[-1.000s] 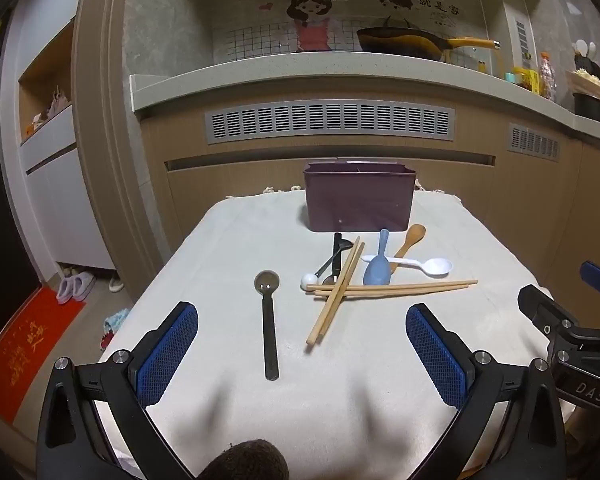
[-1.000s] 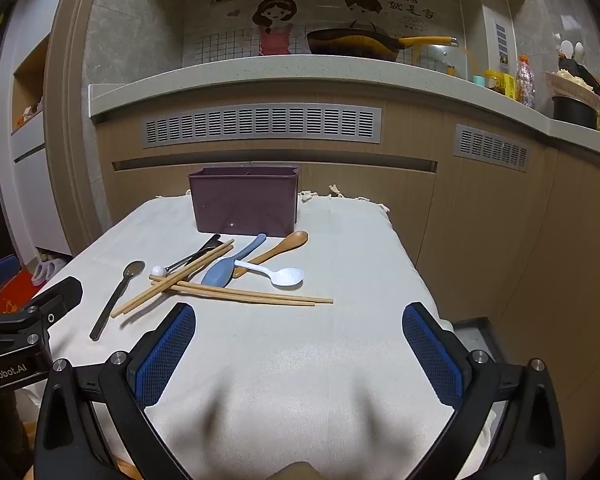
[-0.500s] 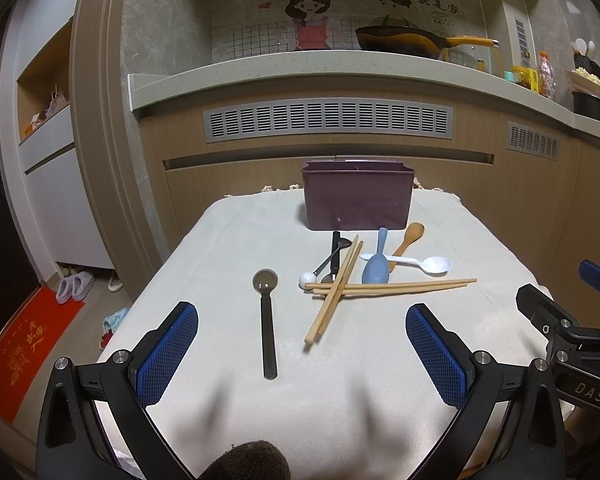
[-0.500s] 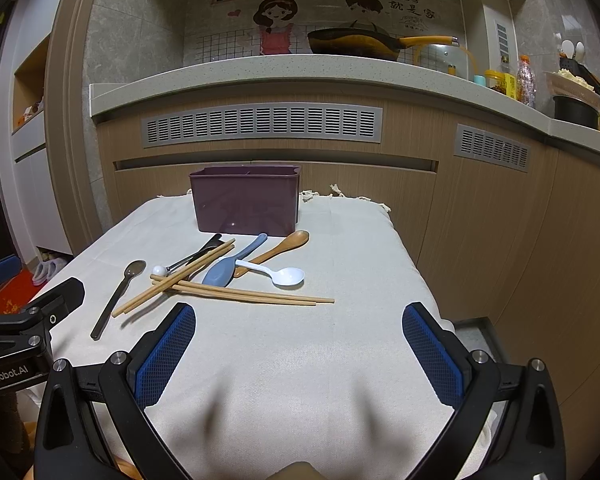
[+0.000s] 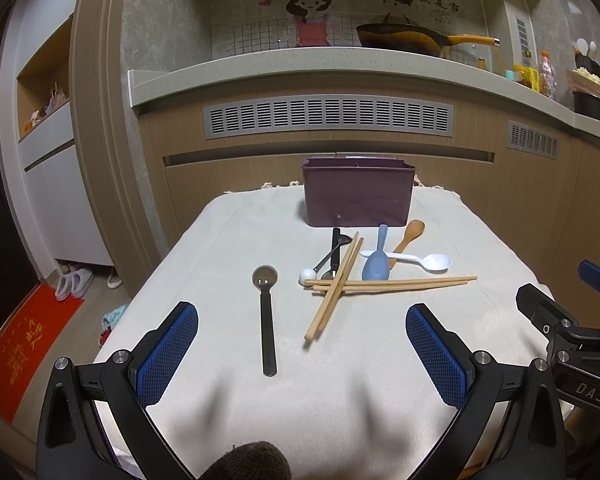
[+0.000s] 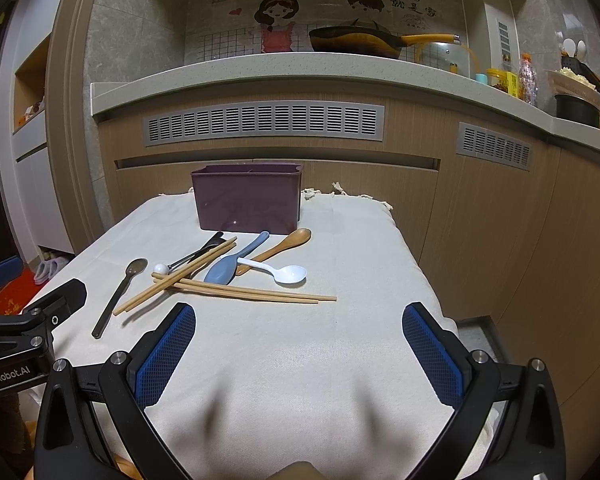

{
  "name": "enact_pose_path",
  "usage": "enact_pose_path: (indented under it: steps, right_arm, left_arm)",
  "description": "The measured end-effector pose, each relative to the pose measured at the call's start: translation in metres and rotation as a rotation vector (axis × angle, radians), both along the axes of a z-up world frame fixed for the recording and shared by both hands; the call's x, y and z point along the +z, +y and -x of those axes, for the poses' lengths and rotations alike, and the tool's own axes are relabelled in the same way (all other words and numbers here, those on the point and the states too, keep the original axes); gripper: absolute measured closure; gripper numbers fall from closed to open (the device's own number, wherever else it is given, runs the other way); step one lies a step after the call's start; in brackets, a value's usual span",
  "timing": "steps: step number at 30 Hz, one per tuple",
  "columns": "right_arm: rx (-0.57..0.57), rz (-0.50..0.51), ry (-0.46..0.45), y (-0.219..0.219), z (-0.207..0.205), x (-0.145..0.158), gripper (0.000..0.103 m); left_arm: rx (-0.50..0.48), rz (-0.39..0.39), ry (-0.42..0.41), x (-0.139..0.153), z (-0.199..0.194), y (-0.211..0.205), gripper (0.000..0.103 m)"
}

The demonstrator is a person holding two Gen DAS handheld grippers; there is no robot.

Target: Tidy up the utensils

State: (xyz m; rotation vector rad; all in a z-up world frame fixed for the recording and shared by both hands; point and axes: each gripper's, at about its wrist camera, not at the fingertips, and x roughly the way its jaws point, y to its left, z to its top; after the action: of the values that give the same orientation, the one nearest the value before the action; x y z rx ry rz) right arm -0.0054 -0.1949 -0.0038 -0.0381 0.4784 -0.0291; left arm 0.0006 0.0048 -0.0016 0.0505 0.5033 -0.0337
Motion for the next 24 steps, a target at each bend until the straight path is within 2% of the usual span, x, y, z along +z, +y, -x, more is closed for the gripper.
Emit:
enact_pose_path:
  steps: [24]
  right_arm:
    - [0.006,-0.008,0.009,0.0005,-0.0016,-0.0063,0.0]
  left_arm:
    - [0.0,0.0,0.002,-0.0012,-0.0001,0.0002,0.0]
